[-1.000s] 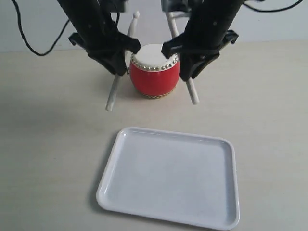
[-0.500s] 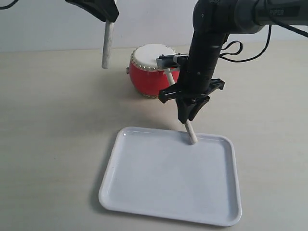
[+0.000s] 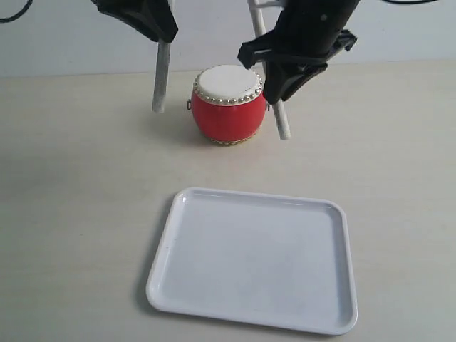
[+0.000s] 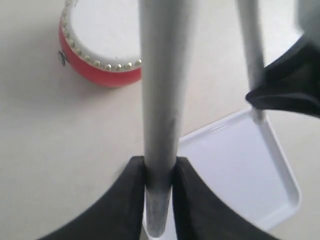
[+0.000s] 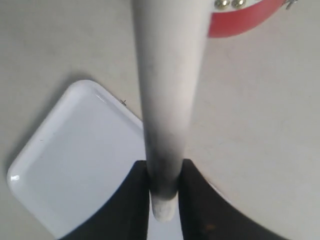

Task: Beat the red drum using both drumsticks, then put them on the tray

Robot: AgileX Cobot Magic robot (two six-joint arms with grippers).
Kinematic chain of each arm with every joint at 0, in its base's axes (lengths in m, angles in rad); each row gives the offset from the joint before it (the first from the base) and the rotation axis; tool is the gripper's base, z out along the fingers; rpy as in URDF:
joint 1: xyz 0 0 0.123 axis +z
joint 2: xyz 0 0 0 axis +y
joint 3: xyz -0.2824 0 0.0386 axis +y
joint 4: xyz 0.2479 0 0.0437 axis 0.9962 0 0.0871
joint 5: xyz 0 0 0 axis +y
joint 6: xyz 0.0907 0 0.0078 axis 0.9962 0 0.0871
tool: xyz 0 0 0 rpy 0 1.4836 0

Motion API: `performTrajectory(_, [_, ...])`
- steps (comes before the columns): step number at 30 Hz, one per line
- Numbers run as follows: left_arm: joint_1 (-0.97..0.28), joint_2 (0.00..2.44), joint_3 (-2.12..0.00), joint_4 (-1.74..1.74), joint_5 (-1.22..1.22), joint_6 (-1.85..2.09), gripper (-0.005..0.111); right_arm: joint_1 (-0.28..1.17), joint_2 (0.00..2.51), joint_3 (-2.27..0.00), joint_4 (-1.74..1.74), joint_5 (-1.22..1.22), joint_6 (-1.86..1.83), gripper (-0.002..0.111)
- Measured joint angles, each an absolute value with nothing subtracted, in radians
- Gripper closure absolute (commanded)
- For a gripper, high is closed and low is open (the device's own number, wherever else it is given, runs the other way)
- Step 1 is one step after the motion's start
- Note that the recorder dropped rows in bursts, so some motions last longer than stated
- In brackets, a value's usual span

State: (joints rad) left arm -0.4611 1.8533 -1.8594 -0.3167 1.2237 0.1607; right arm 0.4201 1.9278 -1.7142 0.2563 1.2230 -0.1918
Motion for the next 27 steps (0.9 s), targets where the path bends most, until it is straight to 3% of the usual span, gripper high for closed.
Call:
performTrajectory(7, [-0.484,1.866,-1.683,-0.366,1.224,0.159,0.107,0.42,1.8,-1.64,0.252,1.223,-0.177,0.108])
performTrajectory(17, [-0.535,1.858,-1.47,-0.462,1.222,0.17,0.107,0.42,1.691,-1.296,0.252,1.227,-0.192,0.108])
performTrajectory(27, [-0.46,1.617,-1.403,-0.426,1.222,0.173,0.107,0.422,1.689,-1.216,0.249,1.227,-0.401,0.108])
